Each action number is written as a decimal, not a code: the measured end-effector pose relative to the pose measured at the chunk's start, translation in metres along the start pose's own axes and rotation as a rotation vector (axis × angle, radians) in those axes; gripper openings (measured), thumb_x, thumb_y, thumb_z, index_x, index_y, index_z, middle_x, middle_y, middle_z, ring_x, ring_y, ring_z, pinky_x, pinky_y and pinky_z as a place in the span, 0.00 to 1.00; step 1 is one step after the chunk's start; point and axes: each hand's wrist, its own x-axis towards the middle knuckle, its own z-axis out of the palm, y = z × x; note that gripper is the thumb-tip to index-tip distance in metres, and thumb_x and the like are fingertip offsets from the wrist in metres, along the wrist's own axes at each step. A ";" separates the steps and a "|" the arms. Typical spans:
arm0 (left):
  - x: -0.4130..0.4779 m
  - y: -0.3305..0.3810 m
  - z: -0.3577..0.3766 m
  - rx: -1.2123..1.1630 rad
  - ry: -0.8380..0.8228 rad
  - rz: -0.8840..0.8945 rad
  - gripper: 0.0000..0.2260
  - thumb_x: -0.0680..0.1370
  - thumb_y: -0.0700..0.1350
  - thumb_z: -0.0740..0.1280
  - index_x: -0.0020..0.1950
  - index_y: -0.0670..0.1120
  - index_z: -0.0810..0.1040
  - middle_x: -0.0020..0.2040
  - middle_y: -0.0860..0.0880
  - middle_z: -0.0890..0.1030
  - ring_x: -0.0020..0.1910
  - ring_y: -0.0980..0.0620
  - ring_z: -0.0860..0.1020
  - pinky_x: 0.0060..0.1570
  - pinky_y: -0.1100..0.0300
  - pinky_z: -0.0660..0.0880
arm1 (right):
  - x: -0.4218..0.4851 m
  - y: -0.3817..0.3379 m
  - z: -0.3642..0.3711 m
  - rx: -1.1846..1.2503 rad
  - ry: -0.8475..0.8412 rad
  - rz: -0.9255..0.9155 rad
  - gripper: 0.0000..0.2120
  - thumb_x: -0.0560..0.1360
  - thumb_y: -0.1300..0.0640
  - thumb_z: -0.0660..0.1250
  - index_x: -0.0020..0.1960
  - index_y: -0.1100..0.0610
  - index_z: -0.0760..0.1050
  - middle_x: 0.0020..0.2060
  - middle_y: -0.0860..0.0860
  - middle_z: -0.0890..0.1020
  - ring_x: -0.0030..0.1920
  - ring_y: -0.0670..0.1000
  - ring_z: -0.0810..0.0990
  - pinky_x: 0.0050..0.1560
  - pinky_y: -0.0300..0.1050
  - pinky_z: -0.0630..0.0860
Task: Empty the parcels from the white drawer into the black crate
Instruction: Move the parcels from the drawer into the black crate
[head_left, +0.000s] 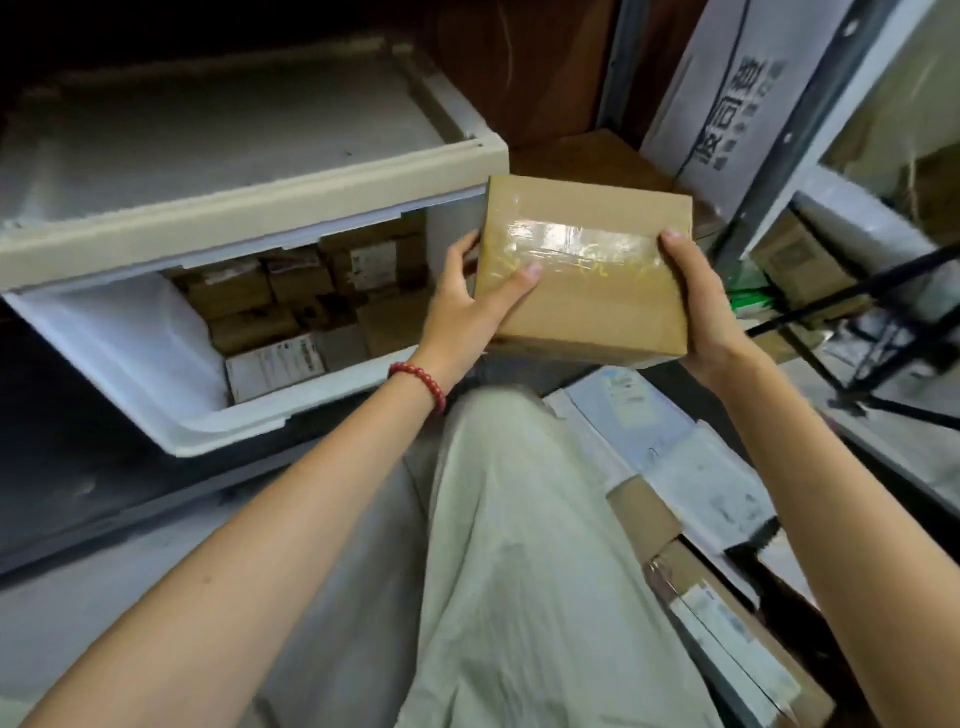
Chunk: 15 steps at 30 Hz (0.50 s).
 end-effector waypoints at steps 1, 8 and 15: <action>0.006 0.004 0.016 0.012 -0.036 0.006 0.33 0.73 0.58 0.71 0.73 0.54 0.60 0.63 0.55 0.70 0.62 0.54 0.71 0.63 0.53 0.72 | -0.005 -0.002 -0.014 0.008 0.041 -0.009 0.17 0.81 0.43 0.56 0.63 0.50 0.74 0.50 0.48 0.85 0.49 0.47 0.84 0.45 0.41 0.80; 0.026 0.005 0.119 0.046 -0.268 -0.015 0.32 0.74 0.54 0.71 0.74 0.51 0.62 0.65 0.53 0.71 0.64 0.52 0.72 0.59 0.58 0.74 | -0.027 0.024 -0.113 0.027 0.331 0.036 0.20 0.81 0.42 0.55 0.65 0.52 0.74 0.56 0.51 0.83 0.54 0.49 0.83 0.51 0.43 0.79; 0.031 -0.042 0.195 0.089 -0.352 -0.124 0.32 0.71 0.57 0.73 0.72 0.53 0.65 0.64 0.52 0.74 0.64 0.51 0.73 0.63 0.52 0.73 | -0.034 0.075 -0.181 -0.042 0.471 0.132 0.23 0.79 0.41 0.59 0.70 0.51 0.68 0.56 0.48 0.81 0.53 0.48 0.82 0.51 0.45 0.80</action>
